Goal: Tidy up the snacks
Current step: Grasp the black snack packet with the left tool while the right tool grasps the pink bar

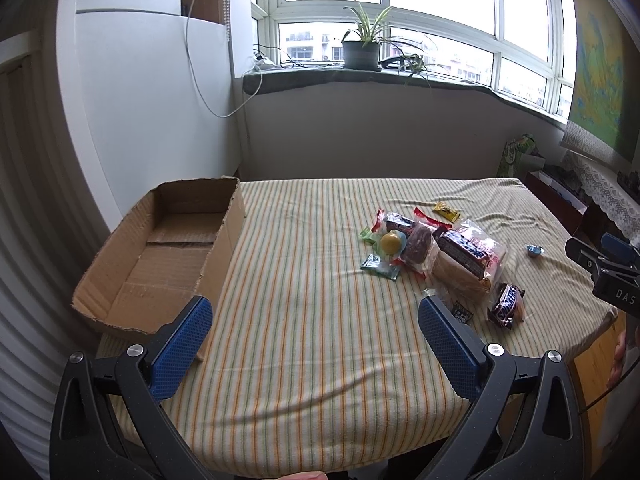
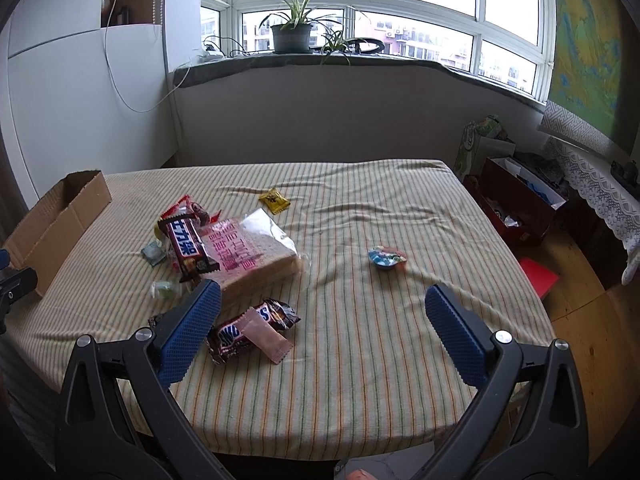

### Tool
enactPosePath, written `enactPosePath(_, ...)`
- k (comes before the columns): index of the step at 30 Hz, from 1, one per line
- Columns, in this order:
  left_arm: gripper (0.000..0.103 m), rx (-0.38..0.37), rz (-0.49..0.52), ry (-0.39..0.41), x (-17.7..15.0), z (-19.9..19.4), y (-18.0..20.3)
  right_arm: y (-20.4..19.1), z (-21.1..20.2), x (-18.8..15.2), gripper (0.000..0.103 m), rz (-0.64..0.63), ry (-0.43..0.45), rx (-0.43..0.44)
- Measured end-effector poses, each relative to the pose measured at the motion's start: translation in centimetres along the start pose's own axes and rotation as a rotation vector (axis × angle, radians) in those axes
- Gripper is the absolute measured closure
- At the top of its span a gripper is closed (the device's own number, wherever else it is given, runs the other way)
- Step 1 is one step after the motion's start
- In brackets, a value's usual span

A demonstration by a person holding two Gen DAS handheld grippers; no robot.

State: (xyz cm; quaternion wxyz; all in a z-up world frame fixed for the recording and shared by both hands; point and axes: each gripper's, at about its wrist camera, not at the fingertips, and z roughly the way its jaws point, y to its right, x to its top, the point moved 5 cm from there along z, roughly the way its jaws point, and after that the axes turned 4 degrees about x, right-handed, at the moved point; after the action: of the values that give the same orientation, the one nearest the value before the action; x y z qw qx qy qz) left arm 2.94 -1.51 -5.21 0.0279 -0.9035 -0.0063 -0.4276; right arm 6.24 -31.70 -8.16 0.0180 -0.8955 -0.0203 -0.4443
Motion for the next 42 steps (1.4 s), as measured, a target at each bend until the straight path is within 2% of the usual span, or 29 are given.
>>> enactPosePath(5,0.001,-0.02,0.026,-0.116,-4.6,4.5,1.2,1.1,3.5,-5.6,0.0,0.034,-0.103,0.014)
enactPosePath(9,0.001,-0.032,0.042,-0.217,-8.2,6.8,1.8,1.2,4.0,-7.8,0.0,0.083,-0.175,0.043)
enactPosePath(12,0.001,-0.043,0.034,-0.201,-8.7,6.7,1.5,1.4,4.2,-8.6,0.0,0.1,-0.215,0.053)
enactPosePath(15,0.0,-0.074,0.011,-0.19,-8.9,6.9,1.1,1.2,4.3,-8.9,0.0,0.093,-0.159,0.069)
enactPosePath(19,0.0,-0.097,0.028,-0.092,-9.4,6.3,1.2,1.1,4.0,-9.2,0.0,0.072,-0.089,0.086)
enactPosePath(25,0.0,-0.137,0.049,0.003,-9.6,5.9,1.3,1.4,4.0,-8.1,0.0,-0.005,-0.079,0.088)
enactPosePath(28,0.0,-0.127,0.06,0.007,-8.9,6.3,2.0,1.3,5.1,-7.0,0.0,-0.087,-0.07,0.103)
enactPosePath(31,0.0,-0.197,0.109,-0.01,-7.5,6.7,4.1,0.0,6.0,-6.1,0.0,-0.13,-0.044,0.163)
enactPosePath(33,0.0,-0.273,0.141,-0.001,-6.5,6.6,6.0,-0.7,6.1,-5.9,0.003,-0.174,-0.025,0.183)
enactPosePath(35,0.0,-0.324,0.199,-0.019,-5.9,7.1,8.1,-1.4,6.0,-5.8,0.011,-0.222,-0.013,0.222)
enactPosePath(38,0.0,-0.375,0.256,-0.045,-5.5,7.6,10.4,-1.8,6.0,-5.8,0.018,-0.251,-0.008,0.274)
enactPosePath(42,0.003,-0.416,0.28,-0.073,-4.9,8.6,12.2,-2.0,5.9,-6.1,0.03,-0.265,-0.017,0.325)
